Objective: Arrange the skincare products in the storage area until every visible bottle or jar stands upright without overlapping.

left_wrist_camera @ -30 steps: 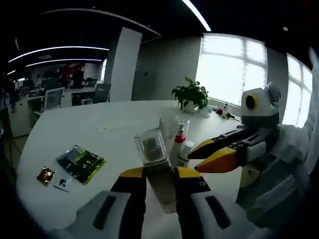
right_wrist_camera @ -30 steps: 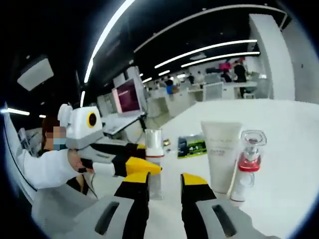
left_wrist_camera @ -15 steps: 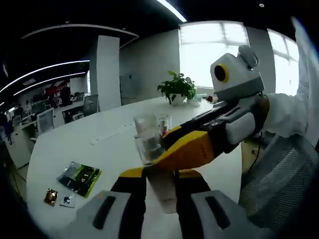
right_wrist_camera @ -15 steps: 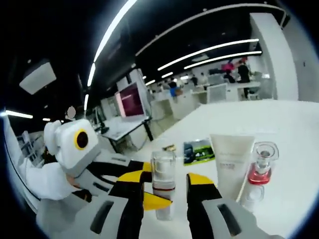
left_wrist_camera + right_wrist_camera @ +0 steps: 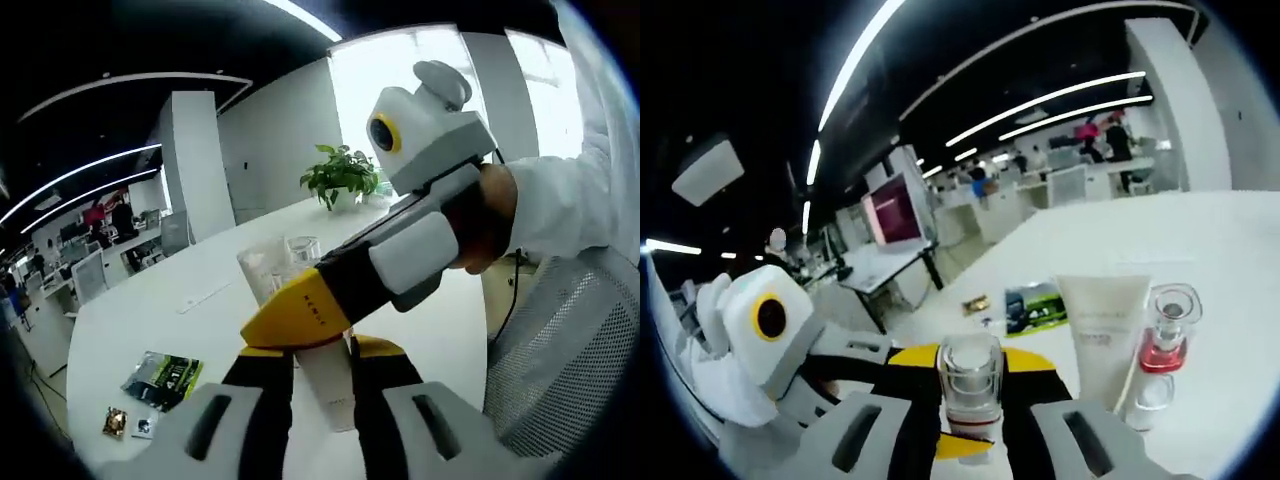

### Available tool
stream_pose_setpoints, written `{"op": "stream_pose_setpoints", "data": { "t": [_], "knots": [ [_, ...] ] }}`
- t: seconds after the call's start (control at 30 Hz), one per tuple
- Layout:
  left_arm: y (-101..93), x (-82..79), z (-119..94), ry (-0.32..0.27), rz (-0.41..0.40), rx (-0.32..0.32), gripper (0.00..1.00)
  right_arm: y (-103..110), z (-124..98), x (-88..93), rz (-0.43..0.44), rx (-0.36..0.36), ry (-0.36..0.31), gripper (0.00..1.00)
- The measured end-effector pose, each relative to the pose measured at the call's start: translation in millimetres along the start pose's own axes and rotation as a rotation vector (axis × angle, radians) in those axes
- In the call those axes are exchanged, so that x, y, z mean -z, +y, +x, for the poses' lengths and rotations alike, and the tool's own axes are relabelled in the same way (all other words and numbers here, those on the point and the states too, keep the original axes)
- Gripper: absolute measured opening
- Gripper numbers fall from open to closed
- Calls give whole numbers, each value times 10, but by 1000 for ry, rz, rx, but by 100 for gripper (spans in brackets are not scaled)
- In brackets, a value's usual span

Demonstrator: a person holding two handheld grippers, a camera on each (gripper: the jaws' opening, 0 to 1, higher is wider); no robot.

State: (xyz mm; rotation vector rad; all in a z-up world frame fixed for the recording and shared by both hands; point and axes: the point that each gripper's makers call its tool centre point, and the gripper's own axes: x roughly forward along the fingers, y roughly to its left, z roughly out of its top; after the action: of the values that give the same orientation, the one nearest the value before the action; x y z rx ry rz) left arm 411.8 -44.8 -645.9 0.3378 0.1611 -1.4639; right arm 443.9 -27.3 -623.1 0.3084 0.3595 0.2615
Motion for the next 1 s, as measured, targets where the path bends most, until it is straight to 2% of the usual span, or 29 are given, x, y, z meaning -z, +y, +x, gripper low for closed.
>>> {"op": "stream_pose_setpoints", "data": {
  "t": [0.13,0.33,0.43,0.53,0.63,0.7,0.73,0.77,0.8,0.87,0.9,0.97,1.0],
  "knots": [
    [1,-30,3,-11,10,-9,17,-7,-19,-34,-23,41,-22,13],
    [15,-39,31,-6,46,-55,18,-56,12,-44,-42,101,-39,13],
    [64,-44,16,8,123,-124,20,-134,23,-57,-17,140,-58,13],
    [61,-52,53,25,155,-150,20,-181,17,-75,16,166,-82,13],
    [71,-15,40,64,216,-189,21,-213,1,-81,111,186,-117,13],
    [94,-30,48,100,320,-223,22,-255,-16,-111,215,202,-171,13],
    [109,-42,51,126,398,-239,22,-262,-29,-104,257,205,-182,13],
    [109,-53,49,135,428,-249,22,-298,-48,-108,314,221,-206,13],
    [99,-72,54,140,472,-249,22,-360,-40,-126,356,228,-224,13],
    [75,-101,63,152,613,-251,23,-415,-71,-120,477,234,-261,13],
    [62,-80,64,161,638,-248,23,-437,-86,-83,549,234,-267,13],
    [43,-41,80,179,688,-238,23,-465,-109,-29,626,236,-277,13],
    [39,-33,82,186,716,-236,23,-488,-128,5,702,238,-293,13]
  ]
}}
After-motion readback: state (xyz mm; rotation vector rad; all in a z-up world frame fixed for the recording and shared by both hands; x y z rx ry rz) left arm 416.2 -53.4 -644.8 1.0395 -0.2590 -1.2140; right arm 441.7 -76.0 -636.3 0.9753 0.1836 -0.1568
